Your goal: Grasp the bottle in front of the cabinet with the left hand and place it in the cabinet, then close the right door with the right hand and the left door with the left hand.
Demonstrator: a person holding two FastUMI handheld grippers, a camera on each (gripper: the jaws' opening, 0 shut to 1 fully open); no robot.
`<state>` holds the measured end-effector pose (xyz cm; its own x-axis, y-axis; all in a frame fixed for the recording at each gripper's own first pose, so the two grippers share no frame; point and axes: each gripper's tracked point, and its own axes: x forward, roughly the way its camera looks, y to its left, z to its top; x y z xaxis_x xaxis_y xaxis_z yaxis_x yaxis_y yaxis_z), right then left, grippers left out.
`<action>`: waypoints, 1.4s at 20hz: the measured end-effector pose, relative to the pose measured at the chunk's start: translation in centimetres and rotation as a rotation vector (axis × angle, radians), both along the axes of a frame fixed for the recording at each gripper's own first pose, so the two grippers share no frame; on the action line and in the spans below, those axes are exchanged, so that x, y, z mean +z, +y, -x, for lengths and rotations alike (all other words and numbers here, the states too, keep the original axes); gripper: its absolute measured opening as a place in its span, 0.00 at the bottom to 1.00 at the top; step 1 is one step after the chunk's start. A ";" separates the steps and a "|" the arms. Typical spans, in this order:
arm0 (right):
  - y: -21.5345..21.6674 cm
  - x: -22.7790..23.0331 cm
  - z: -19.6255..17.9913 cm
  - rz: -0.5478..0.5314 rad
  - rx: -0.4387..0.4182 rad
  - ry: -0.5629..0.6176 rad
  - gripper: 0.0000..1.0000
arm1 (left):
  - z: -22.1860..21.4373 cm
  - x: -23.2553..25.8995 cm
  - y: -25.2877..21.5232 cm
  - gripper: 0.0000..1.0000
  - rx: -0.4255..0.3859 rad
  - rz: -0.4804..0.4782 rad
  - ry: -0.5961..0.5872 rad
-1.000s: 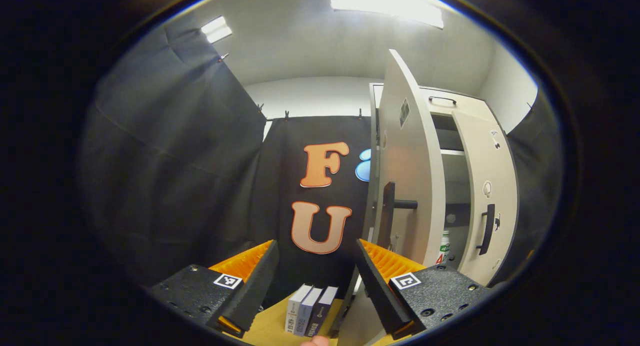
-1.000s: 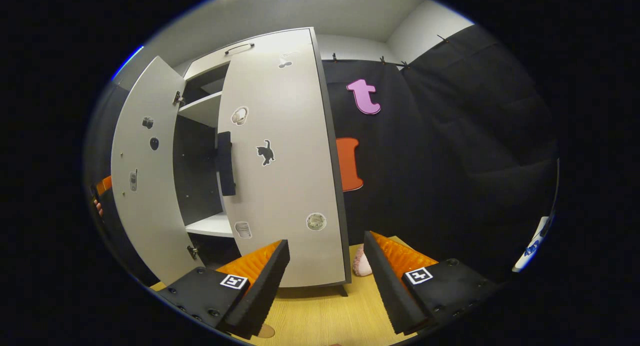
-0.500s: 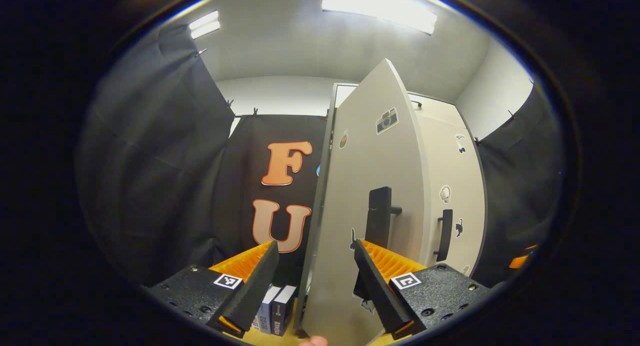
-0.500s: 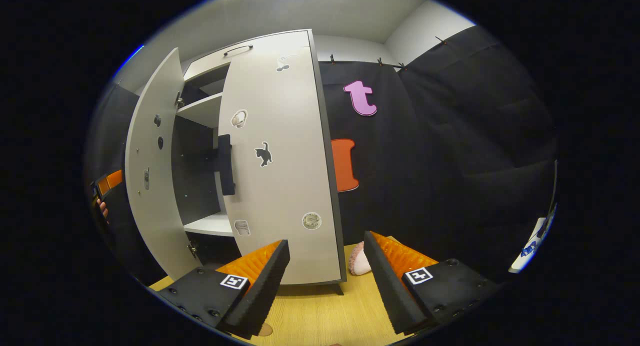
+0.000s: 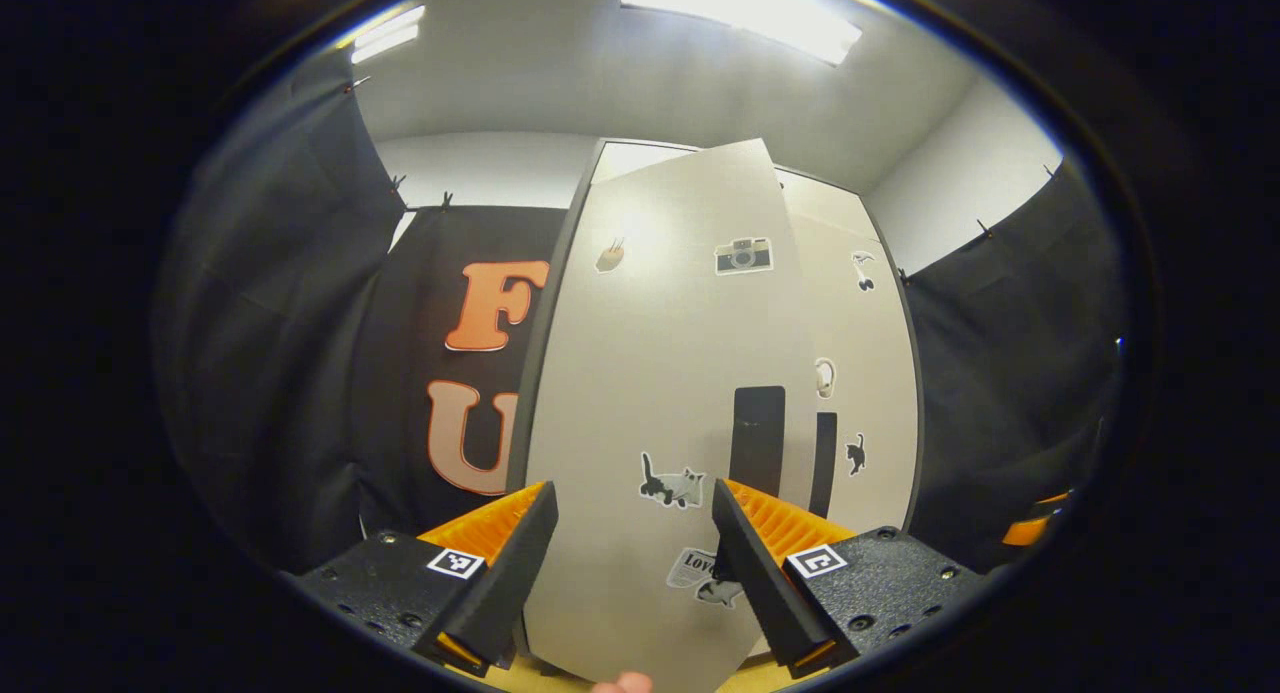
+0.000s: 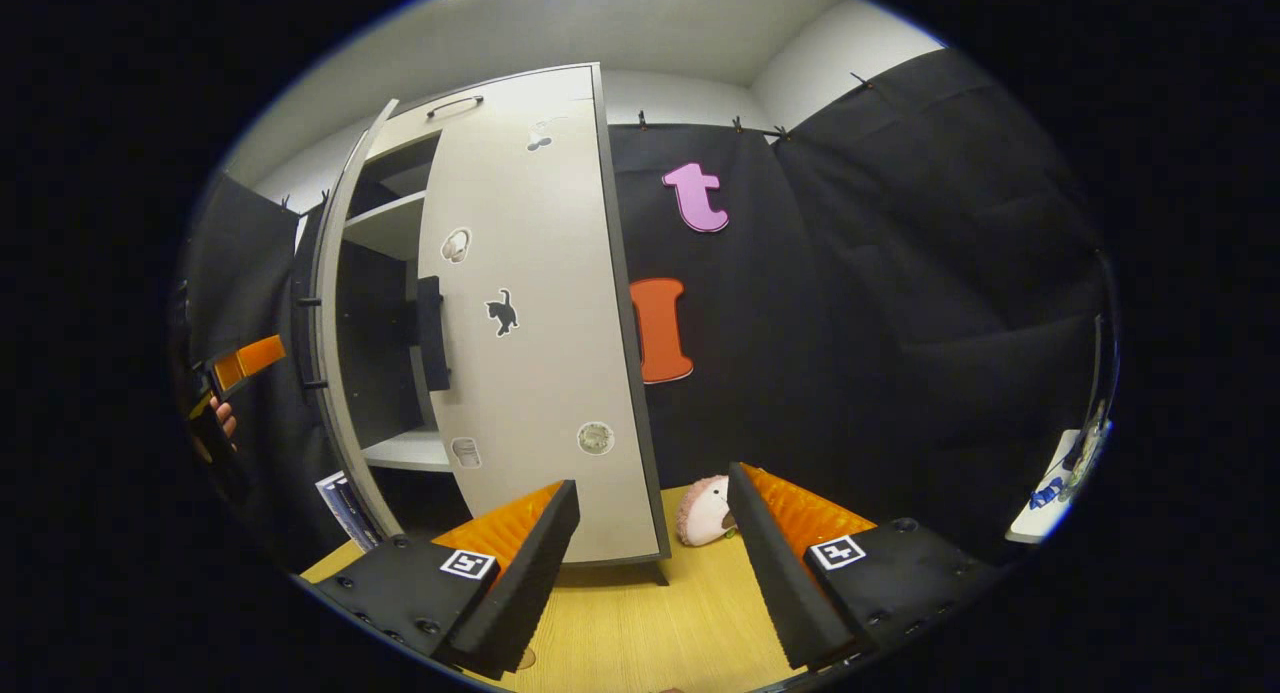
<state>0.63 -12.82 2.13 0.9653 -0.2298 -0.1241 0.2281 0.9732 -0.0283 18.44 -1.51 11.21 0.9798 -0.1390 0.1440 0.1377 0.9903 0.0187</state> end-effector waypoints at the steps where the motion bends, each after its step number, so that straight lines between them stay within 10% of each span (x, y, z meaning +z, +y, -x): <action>1: -0.2 0.0 0.2 0.001 -0.007 0.000 0.98 | -0.3 -0.4 -0.7 0.95 -0.014 0.001 0.005; 28: -2.6 0.9 2.6 -0.020 -0.075 -0.018 0.98 | -9.5 -5.6 -3.0 0.95 0.021 0.047 0.112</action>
